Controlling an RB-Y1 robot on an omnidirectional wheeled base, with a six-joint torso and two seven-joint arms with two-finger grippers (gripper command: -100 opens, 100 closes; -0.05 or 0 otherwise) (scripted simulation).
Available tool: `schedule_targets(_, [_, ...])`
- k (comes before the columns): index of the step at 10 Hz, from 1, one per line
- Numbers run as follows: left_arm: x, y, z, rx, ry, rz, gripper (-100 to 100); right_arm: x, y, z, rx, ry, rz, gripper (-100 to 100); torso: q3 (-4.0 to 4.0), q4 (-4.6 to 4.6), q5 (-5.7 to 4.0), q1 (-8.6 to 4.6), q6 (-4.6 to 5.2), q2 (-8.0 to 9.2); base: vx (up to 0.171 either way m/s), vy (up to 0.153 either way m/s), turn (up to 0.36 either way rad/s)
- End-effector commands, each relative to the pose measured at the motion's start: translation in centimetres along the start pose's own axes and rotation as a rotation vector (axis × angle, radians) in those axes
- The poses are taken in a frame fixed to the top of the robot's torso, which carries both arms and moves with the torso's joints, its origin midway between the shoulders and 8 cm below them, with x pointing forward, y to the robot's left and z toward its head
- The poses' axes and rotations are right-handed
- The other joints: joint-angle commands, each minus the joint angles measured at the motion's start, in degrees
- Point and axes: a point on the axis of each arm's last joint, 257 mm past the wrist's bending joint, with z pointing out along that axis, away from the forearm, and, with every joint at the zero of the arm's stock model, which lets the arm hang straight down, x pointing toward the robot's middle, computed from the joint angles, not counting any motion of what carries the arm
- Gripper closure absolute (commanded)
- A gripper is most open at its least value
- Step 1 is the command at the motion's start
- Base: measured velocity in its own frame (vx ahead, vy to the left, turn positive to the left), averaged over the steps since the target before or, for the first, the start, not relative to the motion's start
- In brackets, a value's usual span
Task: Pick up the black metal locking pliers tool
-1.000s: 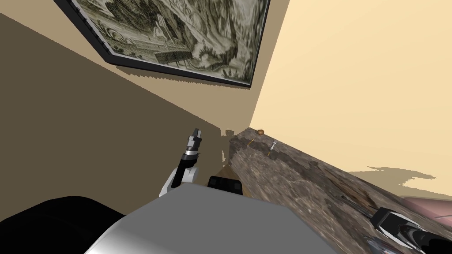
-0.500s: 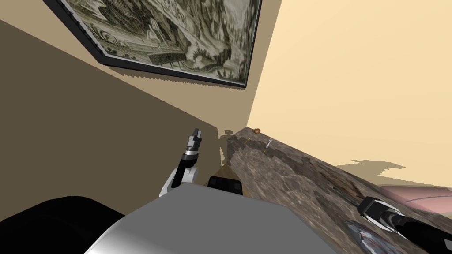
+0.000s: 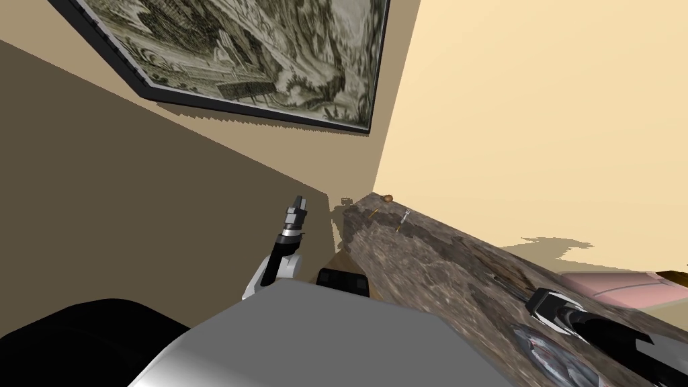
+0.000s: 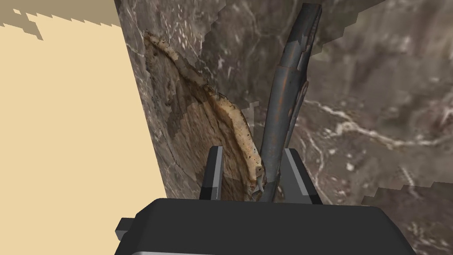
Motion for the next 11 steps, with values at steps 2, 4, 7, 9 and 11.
schedule_targets(2, [0.0, 0.0, 0.0, 0.0, 0.0, 0.0, 0, -2.2, 0.8, -0.2, -0.015, -0.015, -0.002, 100, 0.01, 0.0, 0.04, -0.02, 0.05, 0.03, -0.022, -0.041, -0.045])
schedule_targets(4, [0.0, 0.0, 0.0, 0.0, 0.0, 0.0, 0, -3.4, 1.1, -0.5, -0.025, -0.011, -0.01, 100, 0.01, -0.03, -0.03, -0.04, 0.1, 0.05, -0.019, -0.044, -0.054])
schedule_targets(7, [0.0, 0.0, 0.0, 0.0, 0.0, 0.0, 0, -4.8, 1.8, -1.0, -0.044, -0.012, -0.019, 100, -0.07, -0.15, -0.2, -0.05, 0.19, 0.02, -0.007, -0.025, -0.035])
schedule_targets(9, [0.0, 0.0, 0.0, 0.0, 0.0, 0.0, 0, -5.9, 2.5, -1.5, -0.066, -0.007, -0.03, 100, -0.07, -0.19, -0.23, -0.09, 0.2, 0.04, -0.014, -0.044, -0.051])
schedule_targets(11, [0.0, 0.0, 0.0, 0.0, 0.0, 0.0, 0, -5.7, 1.9, -1.5, -0.054, -0.002, -0.031, 0, -0.12, -0.25, -0.32, -0.09, 0.2, 0.0, -0.003, -0.008, 0.002])
